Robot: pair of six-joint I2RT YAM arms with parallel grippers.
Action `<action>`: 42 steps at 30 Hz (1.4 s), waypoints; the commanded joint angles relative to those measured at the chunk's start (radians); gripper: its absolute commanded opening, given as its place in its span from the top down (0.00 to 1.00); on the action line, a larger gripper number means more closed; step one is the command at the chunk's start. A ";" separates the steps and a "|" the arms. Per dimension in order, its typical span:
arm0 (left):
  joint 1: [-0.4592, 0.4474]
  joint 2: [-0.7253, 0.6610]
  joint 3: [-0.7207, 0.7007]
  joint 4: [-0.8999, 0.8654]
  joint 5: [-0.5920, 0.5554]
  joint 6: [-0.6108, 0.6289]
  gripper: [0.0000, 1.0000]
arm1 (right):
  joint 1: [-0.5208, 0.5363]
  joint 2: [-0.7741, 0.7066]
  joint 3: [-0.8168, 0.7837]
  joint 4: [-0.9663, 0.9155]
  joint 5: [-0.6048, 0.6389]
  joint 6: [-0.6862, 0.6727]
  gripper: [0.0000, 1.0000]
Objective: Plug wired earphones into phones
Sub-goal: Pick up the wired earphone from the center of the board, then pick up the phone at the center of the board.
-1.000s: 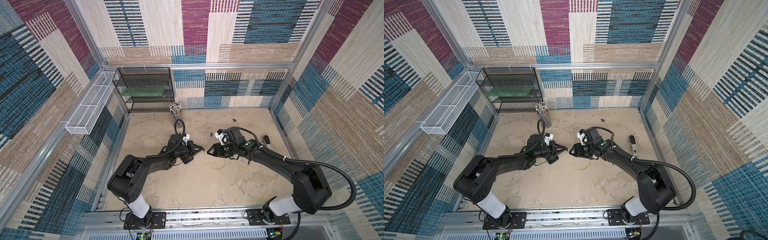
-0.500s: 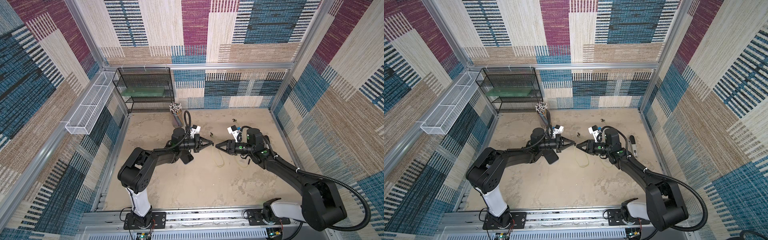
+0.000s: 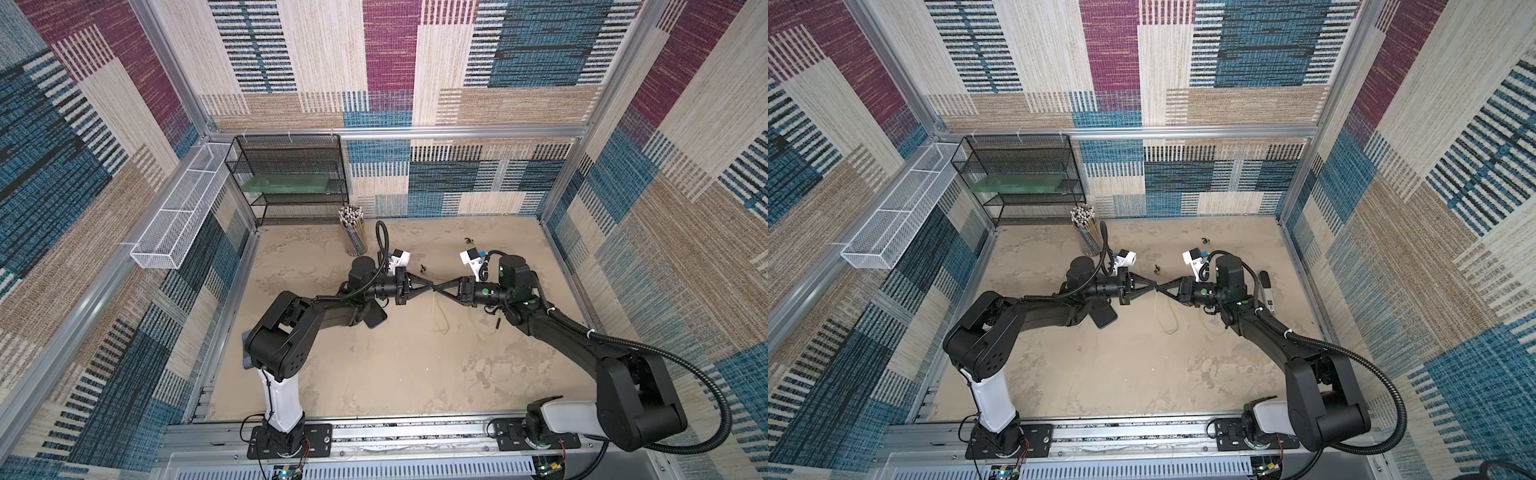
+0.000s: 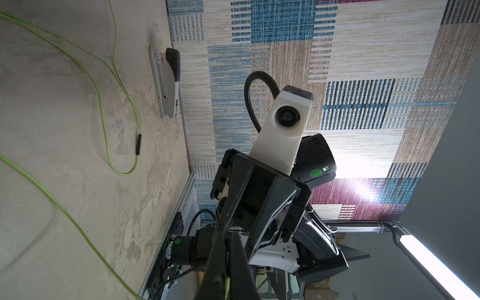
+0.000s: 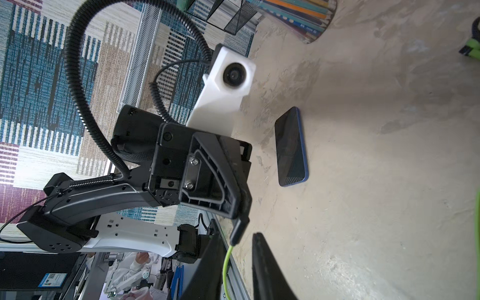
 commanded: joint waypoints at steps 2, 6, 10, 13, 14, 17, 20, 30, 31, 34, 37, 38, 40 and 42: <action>-0.008 0.007 0.014 0.035 0.003 -0.002 1.00 | 0.001 0.005 -0.013 0.077 -0.020 0.036 0.74; -0.015 0.014 0.021 0.042 0.003 -0.007 1.00 | 0.006 0.012 -0.018 0.105 -0.030 0.056 0.75; -0.023 0.018 0.020 0.047 0.002 -0.006 1.00 | 0.008 0.011 -0.019 0.115 -0.029 0.064 0.80; -0.026 0.019 0.018 0.056 0.000 -0.011 1.00 | 0.008 0.011 -0.019 0.112 -0.026 0.062 0.87; -0.026 0.019 0.017 0.056 -0.001 -0.013 1.00 | 0.008 0.010 -0.021 0.113 -0.024 0.062 0.88; -0.027 0.019 0.018 0.056 -0.001 -0.012 1.00 | 0.007 0.007 -0.027 0.112 -0.021 0.061 0.92; -0.027 0.017 0.013 0.048 -0.006 -0.008 1.00 | 0.003 -0.001 -0.032 0.109 -0.014 0.058 0.94; 0.005 -0.050 0.020 -0.250 -0.044 0.224 0.25 | -0.002 -0.022 -0.024 0.016 0.015 0.006 0.97; 0.020 -0.073 0.025 -0.345 -0.055 0.283 0.24 | -0.003 -0.028 -0.024 -0.007 0.027 -0.006 0.97; 0.075 -0.183 0.090 -0.873 -0.180 0.545 0.19 | -0.008 -0.042 -0.003 -0.135 0.103 -0.081 0.98; 0.091 -0.264 0.264 -1.515 -0.623 0.786 0.18 | 0.007 -0.064 0.048 -0.327 0.264 -0.163 0.98; 0.091 -0.265 0.311 -1.635 -0.743 0.811 0.15 | 0.013 -0.072 0.062 -0.371 0.319 -0.178 0.99; 0.091 -0.239 0.367 -1.776 -0.896 0.809 0.00 | 0.028 -0.090 0.069 -0.437 0.414 -0.192 0.99; 0.091 -0.174 0.398 -1.841 -0.939 0.768 0.00 | 0.034 -0.098 0.069 -0.473 0.470 -0.195 0.99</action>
